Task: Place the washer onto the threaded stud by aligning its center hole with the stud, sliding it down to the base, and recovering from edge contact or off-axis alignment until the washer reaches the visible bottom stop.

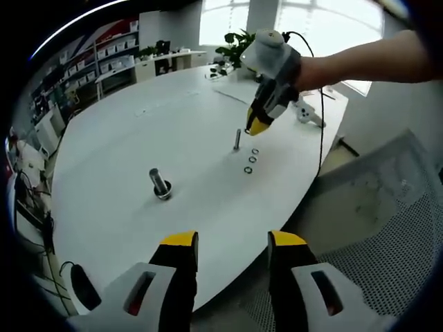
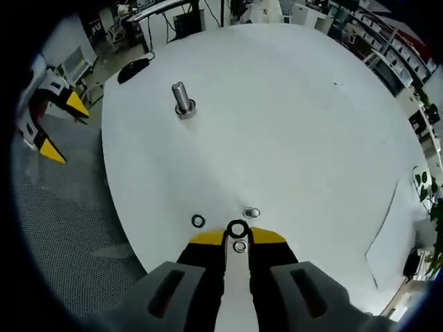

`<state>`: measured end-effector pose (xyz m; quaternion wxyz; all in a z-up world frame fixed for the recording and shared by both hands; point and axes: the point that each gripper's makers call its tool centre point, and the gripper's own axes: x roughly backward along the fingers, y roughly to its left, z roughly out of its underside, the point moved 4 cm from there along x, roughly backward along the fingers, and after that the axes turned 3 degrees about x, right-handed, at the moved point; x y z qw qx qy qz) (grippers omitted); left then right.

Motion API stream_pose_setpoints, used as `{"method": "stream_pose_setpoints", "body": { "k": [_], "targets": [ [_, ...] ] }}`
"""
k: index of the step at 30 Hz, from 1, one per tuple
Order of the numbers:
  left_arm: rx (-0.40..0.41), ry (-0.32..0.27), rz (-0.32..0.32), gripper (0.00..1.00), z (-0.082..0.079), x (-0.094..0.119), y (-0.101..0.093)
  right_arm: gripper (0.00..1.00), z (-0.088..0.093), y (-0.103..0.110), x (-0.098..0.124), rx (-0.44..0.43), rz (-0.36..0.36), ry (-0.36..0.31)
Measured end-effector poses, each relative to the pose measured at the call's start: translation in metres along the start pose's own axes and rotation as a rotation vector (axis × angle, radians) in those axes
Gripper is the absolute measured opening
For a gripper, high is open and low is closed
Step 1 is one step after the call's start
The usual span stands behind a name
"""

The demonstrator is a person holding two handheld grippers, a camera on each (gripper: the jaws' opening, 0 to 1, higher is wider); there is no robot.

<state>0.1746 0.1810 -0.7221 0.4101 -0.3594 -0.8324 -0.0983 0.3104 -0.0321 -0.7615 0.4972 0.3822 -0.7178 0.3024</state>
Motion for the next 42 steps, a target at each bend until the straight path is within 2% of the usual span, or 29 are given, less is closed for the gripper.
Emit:
{"method": "stream_pose_setpoints", "body": {
  "k": [15, 22, 29, 42],
  "targets": [
    [-0.001, 0.007, 0.005, 0.39, 0.001, -0.001, -0.001, 0.13, -0.009, -0.009, -0.005, 0.027, 0.003, 0.019],
    [-0.004, 0.016, 0.006, 0.39, 0.003, -0.001, -0.001, 0.13, -0.004, -0.012, -0.012, 0.035, 0.002, 0.045],
    [-0.008, 0.024, 0.009, 0.39, 0.004, -0.002, -0.002, 0.13, -0.008, -0.013, -0.012, 0.024, 0.003, 0.026],
    [-0.012, 0.043, 0.014, 0.38, 0.007, -0.004, -0.003, 0.14, -0.006, -0.014, -0.024, 0.028, -0.010, 0.050]
  ]
}}
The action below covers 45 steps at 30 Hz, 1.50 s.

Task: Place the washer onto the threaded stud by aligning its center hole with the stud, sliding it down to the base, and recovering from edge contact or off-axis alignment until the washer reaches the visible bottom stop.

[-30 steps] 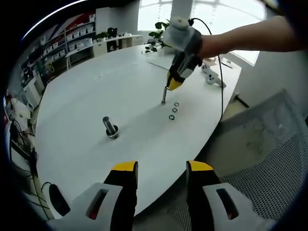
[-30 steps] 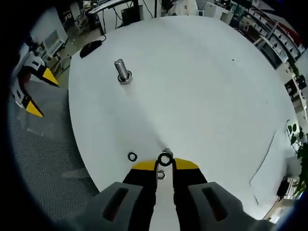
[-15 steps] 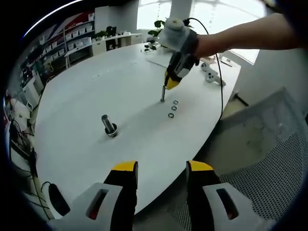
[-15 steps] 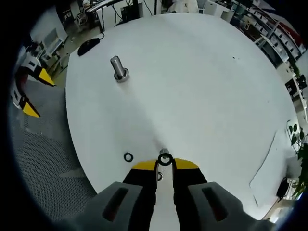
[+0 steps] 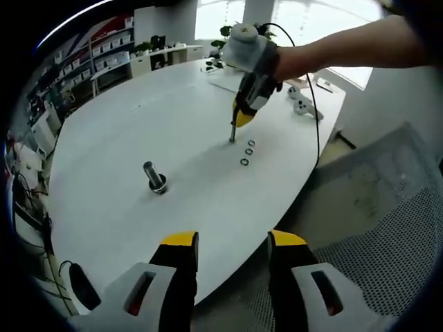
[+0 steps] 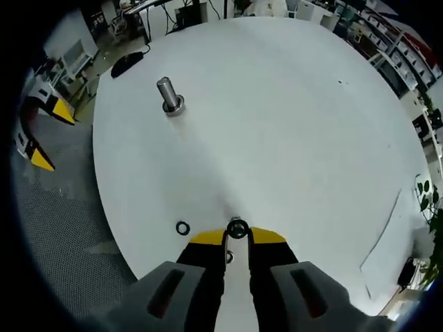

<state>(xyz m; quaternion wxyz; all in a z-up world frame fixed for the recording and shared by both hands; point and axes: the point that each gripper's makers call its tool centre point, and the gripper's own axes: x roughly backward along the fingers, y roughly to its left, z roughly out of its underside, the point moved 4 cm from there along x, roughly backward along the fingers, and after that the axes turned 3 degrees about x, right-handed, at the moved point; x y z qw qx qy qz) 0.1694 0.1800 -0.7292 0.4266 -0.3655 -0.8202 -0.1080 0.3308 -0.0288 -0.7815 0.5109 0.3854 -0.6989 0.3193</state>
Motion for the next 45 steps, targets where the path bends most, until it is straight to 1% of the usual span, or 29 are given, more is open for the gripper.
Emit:
{"method": "stream_pose_setpoints", "body": {
  "k": [6, 18, 20, 21, 24, 27, 32, 36, 43, 45],
  "targets": [
    [-0.001, 0.017, 0.009, 0.37, 0.003, -0.001, -0.002, 0.14, 0.003, 0.002, -0.011, -0.001, -0.013, 0.016],
    [0.002, 0.022, 0.007, 0.37, 0.004, -0.002, -0.001, 0.14, 0.009, 0.001, -0.032, -0.019, -0.028, 0.041],
    [0.002, 0.022, 0.006, 0.37, 0.004, -0.002, 0.000, 0.11, 0.010, 0.005, -0.033, -0.015, -0.034, 0.051],
    [0.004, 0.021, 0.006, 0.37, 0.004, -0.002, 0.000, 0.04, 0.011, 0.006, -0.033, -0.006, -0.035, 0.054],
    [0.005, 0.022, 0.005, 0.37, 0.005, -0.002, 0.000, 0.05, 0.010, 0.005, -0.037, -0.024, -0.041, 0.032],
    [0.005, 0.022, 0.004, 0.37, 0.005, -0.002, -0.001, 0.06, 0.013, 0.005, -0.039, -0.034, -0.041, 0.048],
    [0.002, 0.026, 0.006, 0.37, 0.005, -0.002, -0.002, 0.07, 0.016, 0.005, -0.038, -0.033, -0.039, 0.047],
    [-0.003, 0.031, 0.009, 0.37, 0.006, -0.003, -0.002, 0.11, 0.019, 0.001, -0.035, -0.042, -0.027, 0.044],
    [-0.005, 0.039, 0.013, 0.37, 0.007, -0.004, -0.003, 0.15, 0.035, 0.003, -0.033, -0.050, -0.037, 0.065],
    [-0.005, 0.038, 0.012, 0.37, 0.007, -0.004, -0.003, 0.18, 0.040, 0.003, -0.034, -0.048, -0.041, 0.071]
  ]
}}
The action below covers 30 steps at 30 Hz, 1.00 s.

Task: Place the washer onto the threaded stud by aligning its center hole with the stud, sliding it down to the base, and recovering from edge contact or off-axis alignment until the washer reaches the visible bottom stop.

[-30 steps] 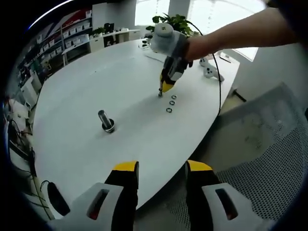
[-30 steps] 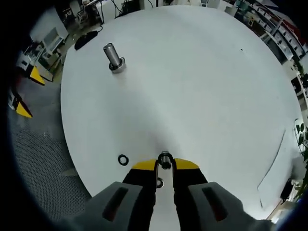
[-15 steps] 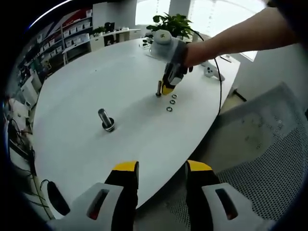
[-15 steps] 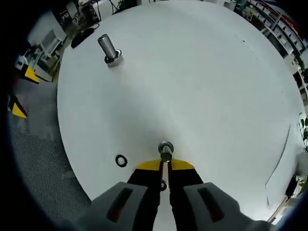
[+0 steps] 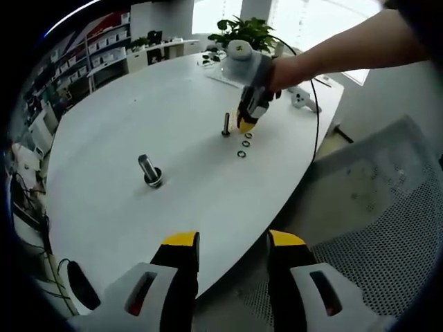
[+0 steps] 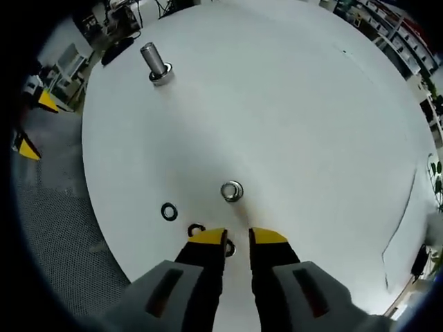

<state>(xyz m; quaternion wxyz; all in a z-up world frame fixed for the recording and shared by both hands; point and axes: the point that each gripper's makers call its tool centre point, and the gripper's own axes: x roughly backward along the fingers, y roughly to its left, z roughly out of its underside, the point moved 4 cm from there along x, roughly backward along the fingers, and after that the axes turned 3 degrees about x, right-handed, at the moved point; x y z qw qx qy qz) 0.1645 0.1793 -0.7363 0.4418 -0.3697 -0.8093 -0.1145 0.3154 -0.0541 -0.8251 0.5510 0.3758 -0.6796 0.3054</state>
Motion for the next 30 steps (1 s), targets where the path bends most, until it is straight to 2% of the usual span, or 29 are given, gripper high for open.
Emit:
{"method": "stream_pose_setpoints", "body": {
  "k": [7, 17, 21, 24, 30],
  "targets": [
    [0.000, 0.002, 0.001, 0.37, 0.001, 0.000, 0.000, 0.21, 0.012, 0.007, -0.002, -0.024, -0.024, 0.020],
    [0.001, 0.005, -0.001, 0.37, 0.001, 0.000, 0.000, 0.22, 0.012, 0.010, -0.002, 0.014, -0.020, 0.016],
    [0.000, 0.010, 0.000, 0.37, 0.002, -0.001, 0.000, 0.22, 0.013, 0.010, -0.002, 0.045, -0.015, 0.014],
    [0.001, 0.010, -0.002, 0.37, 0.002, -0.001, 0.000, 0.20, 0.012, 0.011, -0.003, 0.099, -0.003, 0.041],
    [0.004, 0.010, -0.003, 0.37, 0.002, 0.000, 0.001, 0.16, 0.011, 0.006, -0.003, 0.084, 0.008, 0.062]
  ]
}}
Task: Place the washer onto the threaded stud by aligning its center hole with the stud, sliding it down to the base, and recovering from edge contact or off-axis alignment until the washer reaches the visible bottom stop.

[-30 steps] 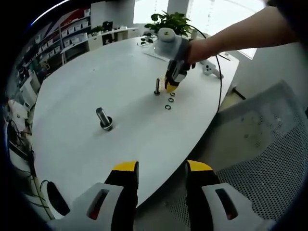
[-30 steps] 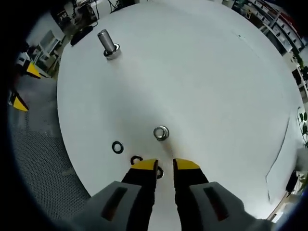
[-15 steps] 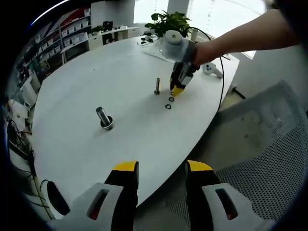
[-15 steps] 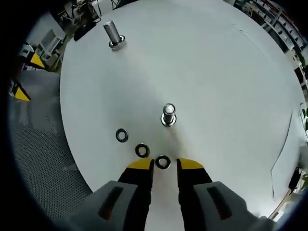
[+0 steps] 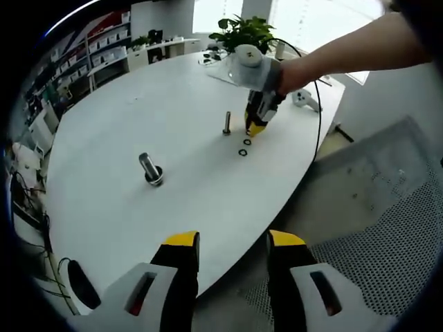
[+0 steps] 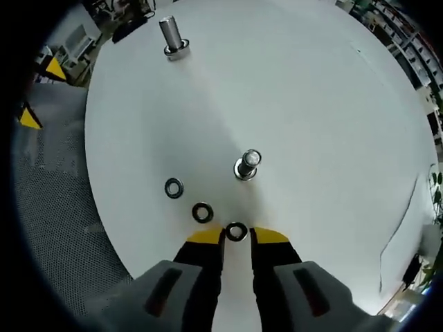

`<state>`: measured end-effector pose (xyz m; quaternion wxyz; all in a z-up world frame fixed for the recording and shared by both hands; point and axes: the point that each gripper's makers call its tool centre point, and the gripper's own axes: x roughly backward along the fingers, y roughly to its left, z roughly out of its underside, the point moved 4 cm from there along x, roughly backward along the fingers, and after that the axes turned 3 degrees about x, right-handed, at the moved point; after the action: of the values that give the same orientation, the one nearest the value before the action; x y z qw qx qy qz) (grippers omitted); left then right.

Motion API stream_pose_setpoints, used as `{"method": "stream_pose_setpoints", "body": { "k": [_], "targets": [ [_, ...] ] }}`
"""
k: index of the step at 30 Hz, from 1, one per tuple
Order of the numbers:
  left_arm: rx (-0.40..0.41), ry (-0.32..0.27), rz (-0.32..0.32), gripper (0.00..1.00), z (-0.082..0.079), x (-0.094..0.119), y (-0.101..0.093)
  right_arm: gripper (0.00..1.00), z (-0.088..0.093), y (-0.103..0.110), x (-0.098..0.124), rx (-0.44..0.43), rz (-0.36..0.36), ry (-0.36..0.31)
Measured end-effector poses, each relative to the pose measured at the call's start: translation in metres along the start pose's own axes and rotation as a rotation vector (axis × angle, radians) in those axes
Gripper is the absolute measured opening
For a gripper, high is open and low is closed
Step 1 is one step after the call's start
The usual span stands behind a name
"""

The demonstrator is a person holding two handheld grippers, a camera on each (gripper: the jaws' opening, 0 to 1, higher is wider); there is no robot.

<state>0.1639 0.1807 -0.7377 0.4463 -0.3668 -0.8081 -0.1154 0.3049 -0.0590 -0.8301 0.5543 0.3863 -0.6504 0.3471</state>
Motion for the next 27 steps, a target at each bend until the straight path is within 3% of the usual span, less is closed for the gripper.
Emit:
{"method": "stream_pose_setpoints", "body": {
  "k": [8, 13, 27],
  "targets": [
    [-0.003, 0.001, -0.001, 0.37, 0.0001, -0.0002, -0.0002, 0.14, 0.0013, 0.0006, 0.0010, -0.037, 0.003, -0.018],
    [-0.004, 0.005, -0.001, 0.37, 0.0010, -0.0004, -0.0002, 0.14, -0.0002, 0.0042, -0.0005, -0.010, 0.030, -0.009],
    [0.003, -0.001, -0.008, 0.37, 0.0000, 0.0007, 0.0020, 0.13, 0.0015, 0.0019, 0.0019, -0.109, 0.016, -0.065]
  ]
}}
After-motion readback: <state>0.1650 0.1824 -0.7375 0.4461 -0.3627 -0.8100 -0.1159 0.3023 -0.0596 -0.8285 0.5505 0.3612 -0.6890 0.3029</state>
